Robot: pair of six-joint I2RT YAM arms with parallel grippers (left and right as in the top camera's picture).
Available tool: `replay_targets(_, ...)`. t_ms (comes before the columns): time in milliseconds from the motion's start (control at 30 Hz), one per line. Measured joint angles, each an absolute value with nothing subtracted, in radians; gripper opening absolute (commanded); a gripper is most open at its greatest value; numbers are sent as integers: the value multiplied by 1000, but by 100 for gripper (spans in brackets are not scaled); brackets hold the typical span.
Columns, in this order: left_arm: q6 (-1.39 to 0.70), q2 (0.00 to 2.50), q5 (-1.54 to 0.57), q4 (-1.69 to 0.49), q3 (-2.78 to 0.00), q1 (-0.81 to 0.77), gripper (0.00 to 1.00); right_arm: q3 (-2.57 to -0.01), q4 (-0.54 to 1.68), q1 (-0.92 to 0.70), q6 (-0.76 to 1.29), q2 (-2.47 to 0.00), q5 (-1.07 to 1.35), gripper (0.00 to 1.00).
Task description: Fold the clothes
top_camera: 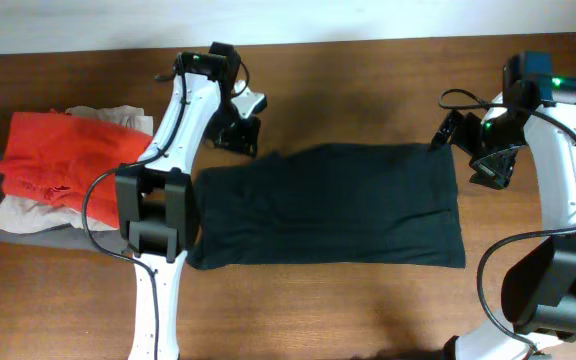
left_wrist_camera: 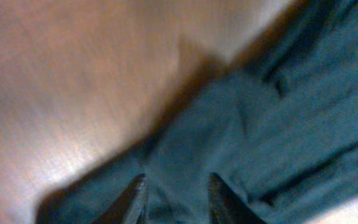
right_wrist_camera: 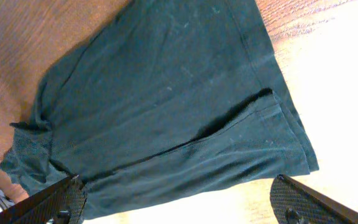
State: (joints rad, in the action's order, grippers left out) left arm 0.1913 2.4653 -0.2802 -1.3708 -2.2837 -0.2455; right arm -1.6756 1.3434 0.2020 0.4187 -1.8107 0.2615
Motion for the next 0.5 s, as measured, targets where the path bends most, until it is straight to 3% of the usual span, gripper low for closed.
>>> replay_targets(167,191,2504,-292,-1271,-2284,-276,54,-1676,1345,202,419,-1811,262,99)
replay_targets(367,210,2562,-301,-1238,-2286,-331,53,-1676,1345,202,419,-1811,262,99)
replay_targets(433,220,2562,-303,-1236,-2287,-344,42,-1676,1346,202,419,-1811,261,99)
replay_targets(500,231,2564,-303,-1237,-2287,-353,20,-1676,1346,202,419,-1811,261,99)
